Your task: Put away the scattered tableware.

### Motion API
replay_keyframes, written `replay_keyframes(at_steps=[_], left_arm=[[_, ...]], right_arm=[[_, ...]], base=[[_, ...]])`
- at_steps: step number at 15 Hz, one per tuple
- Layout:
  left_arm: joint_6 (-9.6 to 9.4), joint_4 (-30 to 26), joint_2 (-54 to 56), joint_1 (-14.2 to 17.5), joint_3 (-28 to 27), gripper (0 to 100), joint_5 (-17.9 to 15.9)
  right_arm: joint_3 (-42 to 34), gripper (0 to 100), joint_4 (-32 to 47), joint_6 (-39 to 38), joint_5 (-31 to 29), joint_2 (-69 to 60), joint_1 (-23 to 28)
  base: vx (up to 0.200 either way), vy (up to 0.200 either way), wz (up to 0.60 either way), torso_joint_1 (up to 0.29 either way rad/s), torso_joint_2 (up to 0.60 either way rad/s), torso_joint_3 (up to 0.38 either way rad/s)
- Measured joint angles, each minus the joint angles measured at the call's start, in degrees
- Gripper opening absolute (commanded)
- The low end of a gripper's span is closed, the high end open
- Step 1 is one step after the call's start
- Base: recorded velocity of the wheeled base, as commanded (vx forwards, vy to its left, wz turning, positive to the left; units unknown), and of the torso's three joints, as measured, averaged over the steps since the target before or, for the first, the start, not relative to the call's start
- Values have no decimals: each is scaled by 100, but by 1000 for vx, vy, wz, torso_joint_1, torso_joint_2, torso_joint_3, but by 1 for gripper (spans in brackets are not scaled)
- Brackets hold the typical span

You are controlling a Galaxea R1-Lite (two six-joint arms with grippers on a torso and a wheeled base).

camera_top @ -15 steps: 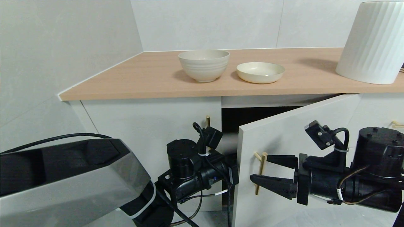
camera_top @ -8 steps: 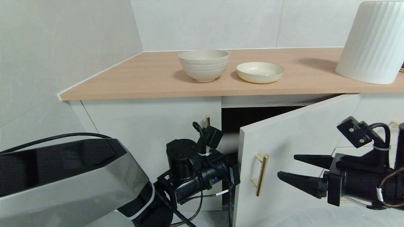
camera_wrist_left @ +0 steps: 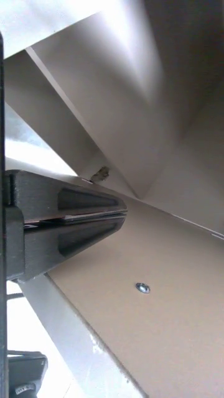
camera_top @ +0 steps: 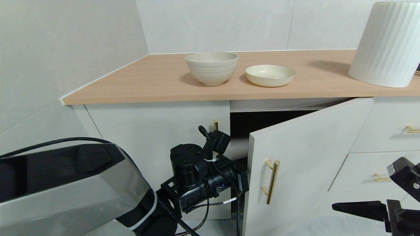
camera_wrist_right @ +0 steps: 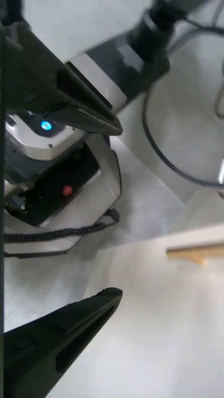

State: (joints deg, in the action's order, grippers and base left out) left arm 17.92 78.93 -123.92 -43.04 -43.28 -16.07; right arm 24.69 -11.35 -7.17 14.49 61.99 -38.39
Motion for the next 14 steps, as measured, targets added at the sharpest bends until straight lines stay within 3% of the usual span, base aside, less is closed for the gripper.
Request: replay_keyframes(at_steps=[1, 7, 10, 14], left_arm=[[0, -93, 22, -26, -7, 0, -2], [-2, -767, 280, -224, -160, 0, -130], [-2, -789, 295, -232, -267, 0, -111], [-2, -1349, 241, -218, -727, 0, -106]], right_arm=[[-22, 100, 5, 0, 4, -37, -26], [-118, 100, 11, -2, 9, -130, -133], [-137, 100, 16, -5, 9, -160, -135], [-138, 100, 11, -5, 9, -166, -140]], base=[[0, 0, 0, 0, 0, 0], [-200, 0, 0, 6, 4, 2], [0, 0, 0, 0, 0, 0], [0, 0, 0, 0, 0, 0]])
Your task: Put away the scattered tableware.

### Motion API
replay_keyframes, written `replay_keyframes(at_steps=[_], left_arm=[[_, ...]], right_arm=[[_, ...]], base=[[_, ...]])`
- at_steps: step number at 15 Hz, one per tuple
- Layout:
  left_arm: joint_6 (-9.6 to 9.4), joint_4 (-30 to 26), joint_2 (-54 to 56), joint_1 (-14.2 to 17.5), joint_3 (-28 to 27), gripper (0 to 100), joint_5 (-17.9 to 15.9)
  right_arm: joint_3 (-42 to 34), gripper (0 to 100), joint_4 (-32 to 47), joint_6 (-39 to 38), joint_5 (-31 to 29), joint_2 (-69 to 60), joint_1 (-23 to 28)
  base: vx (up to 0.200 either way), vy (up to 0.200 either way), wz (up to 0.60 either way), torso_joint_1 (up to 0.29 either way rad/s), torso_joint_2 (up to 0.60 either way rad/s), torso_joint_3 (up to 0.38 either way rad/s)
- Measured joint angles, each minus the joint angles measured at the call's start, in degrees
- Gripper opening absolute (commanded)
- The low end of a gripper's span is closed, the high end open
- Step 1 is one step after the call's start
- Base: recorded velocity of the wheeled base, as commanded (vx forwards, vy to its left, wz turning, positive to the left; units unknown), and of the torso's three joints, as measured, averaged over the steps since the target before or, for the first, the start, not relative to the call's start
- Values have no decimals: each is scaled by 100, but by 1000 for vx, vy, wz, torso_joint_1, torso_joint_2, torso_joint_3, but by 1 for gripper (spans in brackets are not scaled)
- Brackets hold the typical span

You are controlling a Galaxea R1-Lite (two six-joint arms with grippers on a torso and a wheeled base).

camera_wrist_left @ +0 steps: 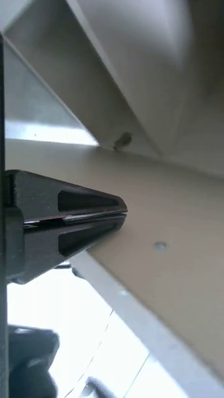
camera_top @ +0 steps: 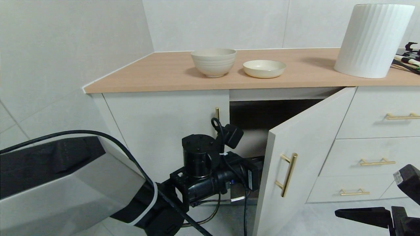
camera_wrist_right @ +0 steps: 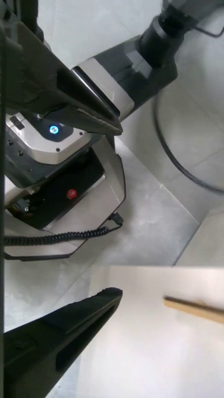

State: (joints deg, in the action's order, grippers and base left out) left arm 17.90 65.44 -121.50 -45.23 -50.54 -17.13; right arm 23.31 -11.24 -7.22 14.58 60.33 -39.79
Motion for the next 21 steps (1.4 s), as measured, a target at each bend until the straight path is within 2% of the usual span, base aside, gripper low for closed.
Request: replay_keyframes(at_steps=[3, 8, 16, 18, 20, 21], left_arm=[[2, -453, -46, -22, -430, 0, -11], [0, -703, -60, -66, -742, 0, 30], [-68, -1037, -258, -177, -1258, 0, 38], [-183, -1226, -300, -254, -1381, 0, 85], [-449, -1492, -361, -413, -1626, 0, 449], [-574, -1525, -383, -606, -1735, 0, 668]], right_arm=[[-2, 100, 2, 0, -2, 4, 0], [-11, 100, 0, 7, -9, -2, 0], [-20, 100, -9, 16, -7, -132, -54], [-18, 100, -6, 18, -9, -166, -98], [-11, 100, -9, 20, -7, -195, -148], [-20, 100, -6, 22, 22, -245, -183]], base=[[0, 0, 0, 0, 0, 0], [-200, 0, 0, 8, 3, 1], [0, 0, 0, 0, 0, 0], [0, 0, 0, 0, 0, 0], [0, 0, 0, 0, 0, 0], [0, 0, 0, 0, 0, 0]])
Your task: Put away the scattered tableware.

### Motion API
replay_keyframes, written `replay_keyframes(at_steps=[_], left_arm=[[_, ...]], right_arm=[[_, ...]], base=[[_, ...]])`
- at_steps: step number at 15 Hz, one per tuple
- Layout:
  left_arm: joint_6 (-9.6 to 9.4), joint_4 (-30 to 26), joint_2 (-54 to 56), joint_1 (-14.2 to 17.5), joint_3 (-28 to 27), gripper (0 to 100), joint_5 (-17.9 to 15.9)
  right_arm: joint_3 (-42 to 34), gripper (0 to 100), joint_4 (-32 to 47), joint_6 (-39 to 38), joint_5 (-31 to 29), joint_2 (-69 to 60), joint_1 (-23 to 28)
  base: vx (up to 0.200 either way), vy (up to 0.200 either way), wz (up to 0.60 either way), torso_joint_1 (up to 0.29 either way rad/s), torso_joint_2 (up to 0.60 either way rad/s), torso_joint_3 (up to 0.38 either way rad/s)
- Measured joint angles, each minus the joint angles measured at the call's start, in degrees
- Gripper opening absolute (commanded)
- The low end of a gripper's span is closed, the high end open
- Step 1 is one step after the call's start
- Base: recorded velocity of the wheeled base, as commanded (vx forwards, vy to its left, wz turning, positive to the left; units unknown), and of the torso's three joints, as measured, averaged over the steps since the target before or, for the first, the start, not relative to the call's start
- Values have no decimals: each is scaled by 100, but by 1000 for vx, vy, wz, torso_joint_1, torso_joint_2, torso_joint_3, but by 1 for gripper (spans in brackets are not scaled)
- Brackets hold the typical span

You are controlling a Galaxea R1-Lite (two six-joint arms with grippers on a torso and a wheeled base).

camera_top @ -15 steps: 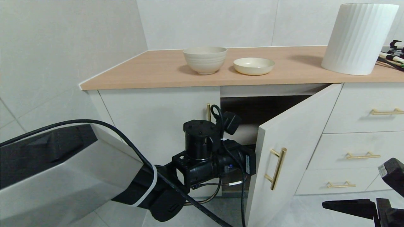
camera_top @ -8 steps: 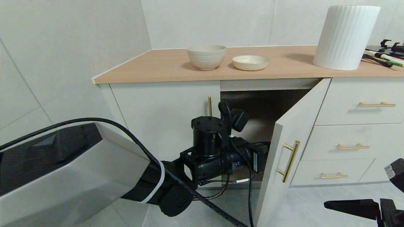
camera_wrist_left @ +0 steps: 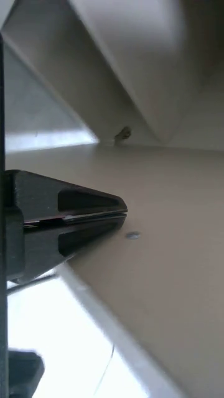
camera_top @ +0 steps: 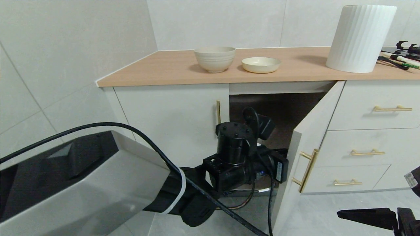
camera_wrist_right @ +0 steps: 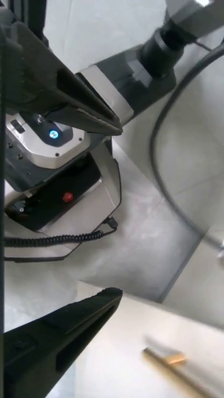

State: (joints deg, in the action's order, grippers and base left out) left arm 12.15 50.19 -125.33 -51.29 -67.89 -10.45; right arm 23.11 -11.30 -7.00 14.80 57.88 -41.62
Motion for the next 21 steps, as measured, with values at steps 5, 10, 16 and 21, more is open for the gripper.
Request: replay_keyframes(at_steps=[5, 10, 16, 21], left_arm=[[-78, -22, 562, -819, 266, 0, 106], [-74, 96, 1412, 118, 1481, 0, 176], [-252, -610, 3134, 2320, 2768, 0, 41], [-245, -1877, 4339, 3390, 3143, 100, -534]], right_arm=[[-51, 100, 17, 7, 583, -406, -96], [105, 100, 2, -11, 334, -363, 15], [1256, 100, 2, -15, -380, 684, 474], [2801, 100, 151, -17, -541, 1982, 795]], base=[[0, 0, 0, 0, 0, 0], [0, 0, 0, 0, 0, 0], [0, 0, 0, 0, 0, 0], [0, 0, 0, 0, 0, 0]])
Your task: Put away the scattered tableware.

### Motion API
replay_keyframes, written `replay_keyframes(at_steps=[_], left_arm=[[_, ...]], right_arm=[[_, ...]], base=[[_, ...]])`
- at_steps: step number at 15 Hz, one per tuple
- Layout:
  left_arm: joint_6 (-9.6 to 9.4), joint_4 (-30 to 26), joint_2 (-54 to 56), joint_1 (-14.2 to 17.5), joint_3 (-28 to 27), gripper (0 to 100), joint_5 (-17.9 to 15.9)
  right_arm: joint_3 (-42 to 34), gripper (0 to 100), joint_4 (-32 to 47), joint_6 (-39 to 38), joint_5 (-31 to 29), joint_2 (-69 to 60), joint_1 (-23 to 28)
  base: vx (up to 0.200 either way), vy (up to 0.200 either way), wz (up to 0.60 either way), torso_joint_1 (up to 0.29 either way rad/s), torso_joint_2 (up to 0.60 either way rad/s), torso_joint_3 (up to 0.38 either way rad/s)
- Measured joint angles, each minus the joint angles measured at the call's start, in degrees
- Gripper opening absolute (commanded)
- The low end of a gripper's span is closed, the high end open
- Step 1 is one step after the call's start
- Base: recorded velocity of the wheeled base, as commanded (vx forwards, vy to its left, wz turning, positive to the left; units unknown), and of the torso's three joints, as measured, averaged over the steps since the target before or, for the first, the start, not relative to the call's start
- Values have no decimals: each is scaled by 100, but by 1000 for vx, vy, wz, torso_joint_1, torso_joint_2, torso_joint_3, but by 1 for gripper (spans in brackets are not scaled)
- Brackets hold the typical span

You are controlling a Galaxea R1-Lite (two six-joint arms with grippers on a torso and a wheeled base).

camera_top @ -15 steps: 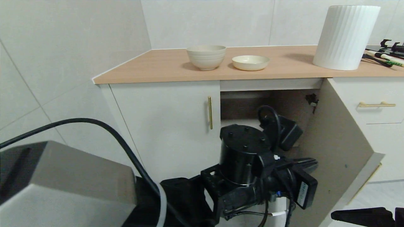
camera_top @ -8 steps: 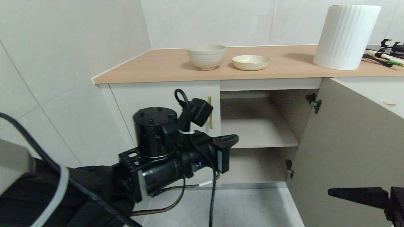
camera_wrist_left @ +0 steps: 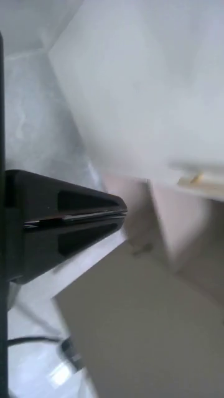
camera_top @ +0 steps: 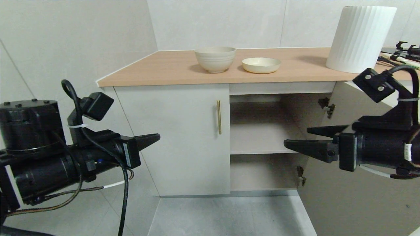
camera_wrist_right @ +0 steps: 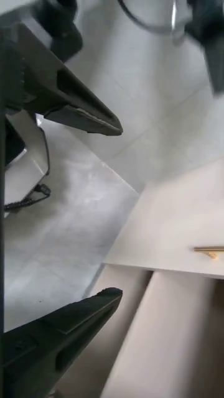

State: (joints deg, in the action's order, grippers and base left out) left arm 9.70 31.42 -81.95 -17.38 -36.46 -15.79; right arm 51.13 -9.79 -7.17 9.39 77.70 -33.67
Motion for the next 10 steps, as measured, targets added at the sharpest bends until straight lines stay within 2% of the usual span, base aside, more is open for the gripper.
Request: replay_keyframes(at_steps=[2, 5, 10], left_arm=[[11, 22, 110, 105, -13, 100, -30], [189, 44, 183, 154, -144, 100, -6], [195, 2, 450, 157, -249, 100, -6]], right_arm=[[143, 100, 123, -7, -57, 278, 118], [210, 100, 200, -297, -362, 421, 226], [315, 100, 377, -339, -479, 383, 276]], base=[[0, 0, 0, 0, 0, 0], [0, 0, 0, 0, 0, 0], [0, 0, 0, 0, 0, 0]])
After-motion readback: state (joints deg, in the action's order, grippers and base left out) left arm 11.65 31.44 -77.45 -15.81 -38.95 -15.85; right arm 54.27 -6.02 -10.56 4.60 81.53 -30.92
